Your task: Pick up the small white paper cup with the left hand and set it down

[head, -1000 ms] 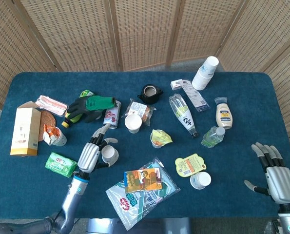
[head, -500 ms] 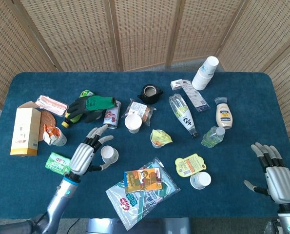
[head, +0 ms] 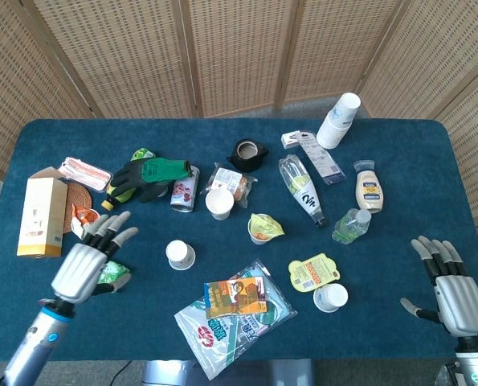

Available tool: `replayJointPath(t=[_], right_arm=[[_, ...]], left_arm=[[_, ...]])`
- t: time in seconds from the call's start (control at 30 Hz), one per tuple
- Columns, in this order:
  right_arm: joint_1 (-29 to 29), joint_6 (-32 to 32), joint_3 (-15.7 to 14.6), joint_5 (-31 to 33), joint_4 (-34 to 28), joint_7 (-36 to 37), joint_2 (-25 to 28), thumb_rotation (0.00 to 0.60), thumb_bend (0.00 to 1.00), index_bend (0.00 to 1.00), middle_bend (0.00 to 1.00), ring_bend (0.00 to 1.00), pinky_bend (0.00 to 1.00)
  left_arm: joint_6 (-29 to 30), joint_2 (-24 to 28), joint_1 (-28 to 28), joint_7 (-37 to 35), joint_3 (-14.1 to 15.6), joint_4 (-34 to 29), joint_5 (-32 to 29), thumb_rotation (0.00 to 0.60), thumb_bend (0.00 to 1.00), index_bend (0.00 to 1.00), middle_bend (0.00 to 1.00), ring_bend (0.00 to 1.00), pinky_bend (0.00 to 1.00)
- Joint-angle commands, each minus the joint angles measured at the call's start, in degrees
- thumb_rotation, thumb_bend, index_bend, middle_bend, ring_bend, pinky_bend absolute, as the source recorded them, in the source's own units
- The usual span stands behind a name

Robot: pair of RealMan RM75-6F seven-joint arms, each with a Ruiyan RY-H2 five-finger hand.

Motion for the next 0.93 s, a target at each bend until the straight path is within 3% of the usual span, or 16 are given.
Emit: replayJointPath(t=[0.03, 0.37, 0.93], right_arm=[[0.03, -0.07, -0.05, -0.06, -0.04, -0.44, -0.17, 0.6, 0.14, 0.0, 0.0, 0.0, 0.0], [0.06, -0.2, -0.04, 0.09, 0.03, -1.73, -0.53, 0.6, 0.14, 0.0, 0.0, 0.0, 0.0], [0.43, -0.66, 0.0, 0.03, -0.57, -4.19, -1.33, 0.6, 0.14, 0.0, 0.0, 0.0, 0.0]], left_arm=[[1.83, 3.39, 2.9, 0.45, 1.2, -0.79, -1.45, 0.6, 0.27, 0.13, 0.0, 0.0, 0.0], [7.28, 6.19, 10.52, -1.15, 1.93, 3.17, -5.09, 0.6, 0.27, 0.13, 0.0, 0.0, 0.0], [7.32, 12.27, 13.47, -8.99, 0.19, 0.63, -4.75, 0.6, 0.27, 0.12, 0.0, 0.0, 0.0]])
